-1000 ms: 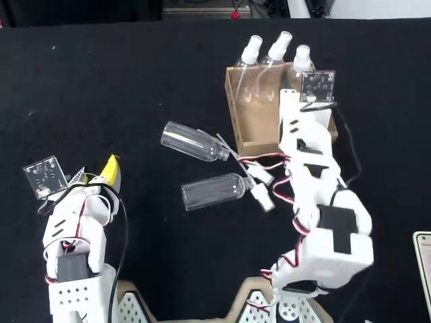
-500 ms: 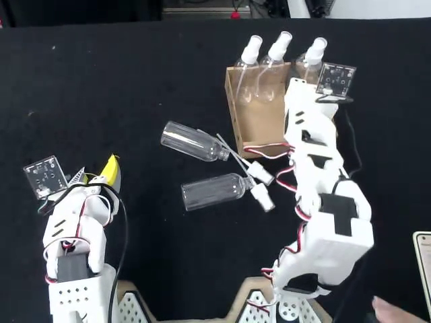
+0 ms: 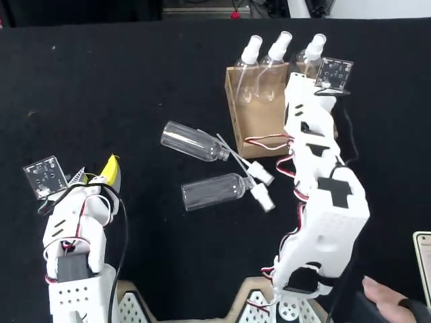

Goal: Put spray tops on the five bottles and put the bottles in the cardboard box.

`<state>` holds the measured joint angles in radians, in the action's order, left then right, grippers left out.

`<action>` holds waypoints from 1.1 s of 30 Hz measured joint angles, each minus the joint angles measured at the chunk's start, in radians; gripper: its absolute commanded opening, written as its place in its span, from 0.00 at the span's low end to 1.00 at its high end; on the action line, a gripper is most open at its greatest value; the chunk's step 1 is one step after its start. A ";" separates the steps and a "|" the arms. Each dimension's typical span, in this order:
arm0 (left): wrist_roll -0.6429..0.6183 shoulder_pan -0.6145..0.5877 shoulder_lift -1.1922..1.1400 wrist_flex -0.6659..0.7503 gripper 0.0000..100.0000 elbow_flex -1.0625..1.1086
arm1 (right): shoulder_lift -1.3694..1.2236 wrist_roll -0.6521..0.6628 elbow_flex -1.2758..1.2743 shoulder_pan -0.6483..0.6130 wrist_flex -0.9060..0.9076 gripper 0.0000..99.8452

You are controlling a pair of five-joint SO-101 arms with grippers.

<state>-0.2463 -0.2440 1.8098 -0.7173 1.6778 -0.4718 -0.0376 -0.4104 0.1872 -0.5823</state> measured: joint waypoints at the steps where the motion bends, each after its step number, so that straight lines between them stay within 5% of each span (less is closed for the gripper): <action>1: 0.000 0.000 0.000 0.000 0.23 0.000 | -0.008 0.000 0.008 0.000 0.000 0.01; 33: 0.000 0.000 0.000 0.000 0.23 0.000 | -0.087 -0.005 0.078 -0.002 0.000 0.02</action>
<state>-0.2463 -0.2440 1.8098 -0.7173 1.6778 -0.5593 -0.0422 -0.3322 0.1857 -0.5823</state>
